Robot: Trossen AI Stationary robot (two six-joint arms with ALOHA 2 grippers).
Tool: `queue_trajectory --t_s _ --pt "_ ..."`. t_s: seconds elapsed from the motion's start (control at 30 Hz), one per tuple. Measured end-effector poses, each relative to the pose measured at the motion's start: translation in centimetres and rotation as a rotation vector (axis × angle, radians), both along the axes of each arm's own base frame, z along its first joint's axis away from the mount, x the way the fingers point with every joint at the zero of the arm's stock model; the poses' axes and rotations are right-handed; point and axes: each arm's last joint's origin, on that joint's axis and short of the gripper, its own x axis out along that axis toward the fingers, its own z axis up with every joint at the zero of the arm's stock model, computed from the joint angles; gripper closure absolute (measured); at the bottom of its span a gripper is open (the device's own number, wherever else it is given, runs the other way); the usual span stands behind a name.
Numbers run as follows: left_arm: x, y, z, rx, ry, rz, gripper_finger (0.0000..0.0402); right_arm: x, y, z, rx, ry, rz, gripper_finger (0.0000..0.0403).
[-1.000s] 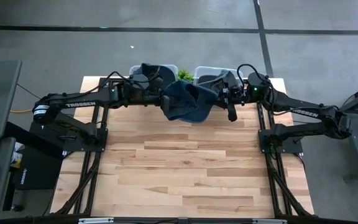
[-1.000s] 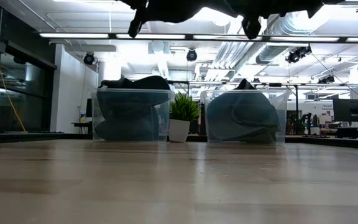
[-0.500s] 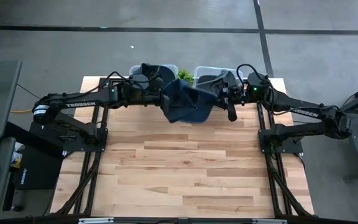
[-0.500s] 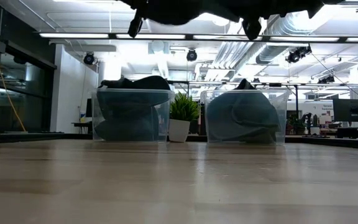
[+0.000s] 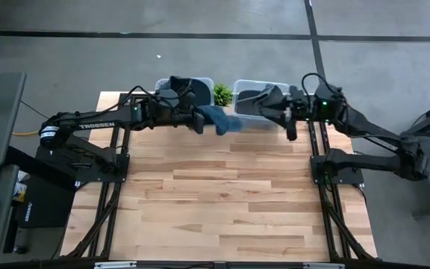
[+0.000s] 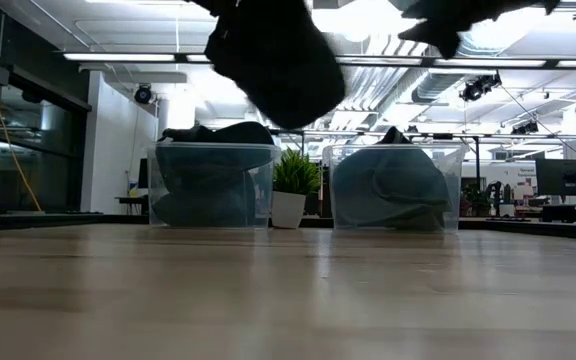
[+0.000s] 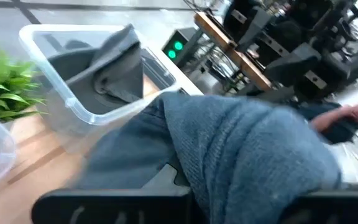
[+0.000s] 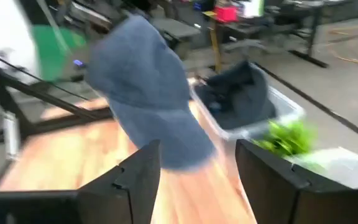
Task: Pick & Place hat
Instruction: Put the blue cap into the left transparent bin
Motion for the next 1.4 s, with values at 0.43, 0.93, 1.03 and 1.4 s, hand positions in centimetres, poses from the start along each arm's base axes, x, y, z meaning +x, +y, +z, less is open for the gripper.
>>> queue_trajectory --t_s 0.43,0.93,1.03,1.4 --pt "-0.5 2.2 0.9 -0.12 -0.153 0.24 0.0401 -5.7 3.2 -1.4 0.034 0.24 -0.053 0.0198" --pt "-1.8 5.2 0.1 -0.381 -0.225 0.52 0.0401 -8.1 5.1 -2.8 0.059 0.406 -0.018 0.0197" --pt "-2.3 5.9 -0.5 -0.394 -0.175 0.57 0.0401 -8.6 5.4 -2.9 0.061 0.413 -0.008 0.0198" --pt "-4.4 8.7 -1.1 -0.408 -0.113 0.689 0.0401 -10.2 6.1 -2.9 0.046 0.389 -0.039 0.0197"
